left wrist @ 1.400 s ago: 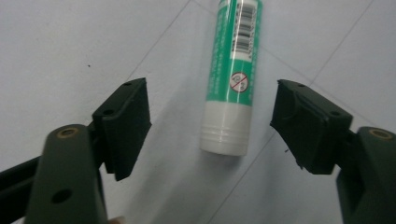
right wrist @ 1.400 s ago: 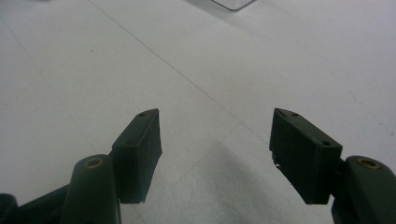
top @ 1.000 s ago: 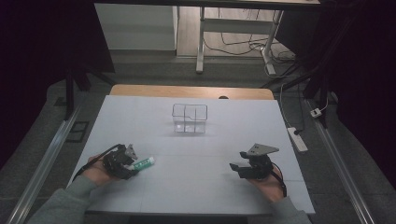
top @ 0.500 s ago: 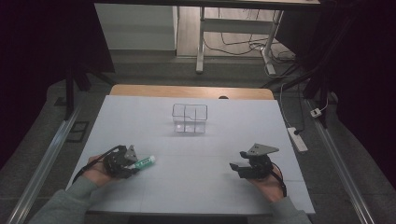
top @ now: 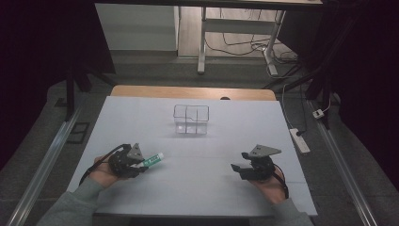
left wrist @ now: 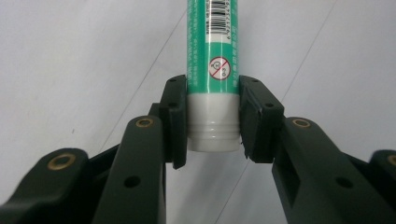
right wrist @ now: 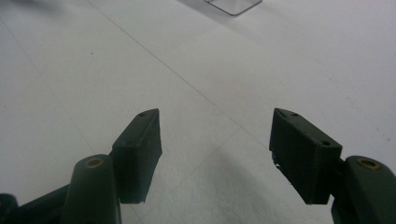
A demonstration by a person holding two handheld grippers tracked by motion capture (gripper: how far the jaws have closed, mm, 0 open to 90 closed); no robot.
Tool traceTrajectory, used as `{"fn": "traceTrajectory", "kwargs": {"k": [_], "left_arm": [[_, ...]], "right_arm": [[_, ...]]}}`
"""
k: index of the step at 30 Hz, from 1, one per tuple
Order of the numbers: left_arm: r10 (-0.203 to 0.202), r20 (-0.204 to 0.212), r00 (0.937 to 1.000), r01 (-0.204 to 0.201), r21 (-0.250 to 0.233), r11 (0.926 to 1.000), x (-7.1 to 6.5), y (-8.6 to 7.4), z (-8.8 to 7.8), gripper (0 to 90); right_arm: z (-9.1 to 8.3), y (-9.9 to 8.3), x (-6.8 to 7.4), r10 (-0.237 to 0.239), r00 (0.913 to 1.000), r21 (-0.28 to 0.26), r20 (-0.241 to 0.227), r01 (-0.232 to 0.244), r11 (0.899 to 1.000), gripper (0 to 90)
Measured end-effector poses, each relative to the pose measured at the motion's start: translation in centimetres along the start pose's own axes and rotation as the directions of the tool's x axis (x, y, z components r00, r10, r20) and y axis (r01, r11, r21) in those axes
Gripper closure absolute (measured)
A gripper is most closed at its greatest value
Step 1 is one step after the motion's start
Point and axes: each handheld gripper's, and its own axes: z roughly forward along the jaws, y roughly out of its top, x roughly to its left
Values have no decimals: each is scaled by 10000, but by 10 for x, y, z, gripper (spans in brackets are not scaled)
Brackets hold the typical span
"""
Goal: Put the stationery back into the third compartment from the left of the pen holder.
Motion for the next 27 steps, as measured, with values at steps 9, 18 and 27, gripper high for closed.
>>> {"fn": "traceTrajectory", "kwargs": {"k": [9,18,27], "left_arm": [[169,168,9997,-159,-574,9982,-7,19,1,647],[366,262,9990,-341,-893,9954,-13,35,7,647],[711,395,9967,-663,-1116,9915,-23,58,16,647]], "right_arm": [[-4,5,5,-108,9999,-441,-18,107,9990,309],[-5,9,10,-274,9996,-647,-56,270,9975,280],[-4,14,18,-453,9984,-731,-334,427,9964,271]]}}
